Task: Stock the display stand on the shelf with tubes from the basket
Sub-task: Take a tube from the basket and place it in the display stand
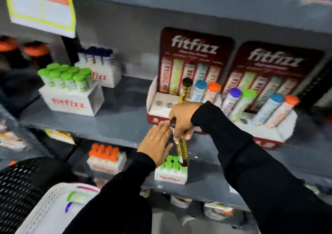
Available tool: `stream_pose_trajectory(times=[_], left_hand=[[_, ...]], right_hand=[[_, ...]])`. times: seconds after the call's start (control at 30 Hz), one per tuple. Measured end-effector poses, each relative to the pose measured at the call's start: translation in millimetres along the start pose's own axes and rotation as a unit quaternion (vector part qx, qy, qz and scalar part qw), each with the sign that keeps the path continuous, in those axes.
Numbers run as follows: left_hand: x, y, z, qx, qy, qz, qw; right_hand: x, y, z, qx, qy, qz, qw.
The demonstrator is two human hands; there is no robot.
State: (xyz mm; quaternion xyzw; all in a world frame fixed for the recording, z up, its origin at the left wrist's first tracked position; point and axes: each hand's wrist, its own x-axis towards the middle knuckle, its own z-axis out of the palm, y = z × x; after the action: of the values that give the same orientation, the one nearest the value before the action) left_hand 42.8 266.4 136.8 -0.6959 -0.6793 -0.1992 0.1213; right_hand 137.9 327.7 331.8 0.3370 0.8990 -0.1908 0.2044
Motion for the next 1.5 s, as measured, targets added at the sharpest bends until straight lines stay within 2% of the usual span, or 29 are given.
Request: stream_pose_trajectory(times=[0.1,0.23,0.37,0.63,0.83,1.0,1.1,1.27,1.5], left_hand=[[14,27,15,0.003,-0.048,0.066,0.997],[14,44,23,-0.009,-0.092,0.057,0.994],[12,50,20,-0.017,-0.098,0.035,0.994],[13,51,24,-0.001,-0.114,0.020,0.993],[12,54,23,-0.003,-0.095,0.015,0.995],[9,53,23,0.003,-0.087,0.013,0.996],[10,53,24,0.006,-0.087,0.013,0.996],[10,53,23,-0.002,-0.079,0.026,0.997],[10,55,20,0.022,-0.060,0.024,0.998]], right_hand=[[-20,32,-7,0.029,0.004,0.022,0.999],[-40,62,-11,0.048,0.024,0.048,0.997],[-55,80,-12,0.020,0.083,0.064,0.994],[-74,97,-12,-0.039,0.109,0.065,0.991],[-83,111,-17,0.020,0.110,0.077,0.991],[-88,129,-24,0.002,0.139,0.116,0.983],[-93,144,-32,-0.013,0.189,0.154,0.970],[-94,165,-38,0.002,0.304,0.220,0.927],[-86,179,-33,0.060,0.394,0.280,0.873]])
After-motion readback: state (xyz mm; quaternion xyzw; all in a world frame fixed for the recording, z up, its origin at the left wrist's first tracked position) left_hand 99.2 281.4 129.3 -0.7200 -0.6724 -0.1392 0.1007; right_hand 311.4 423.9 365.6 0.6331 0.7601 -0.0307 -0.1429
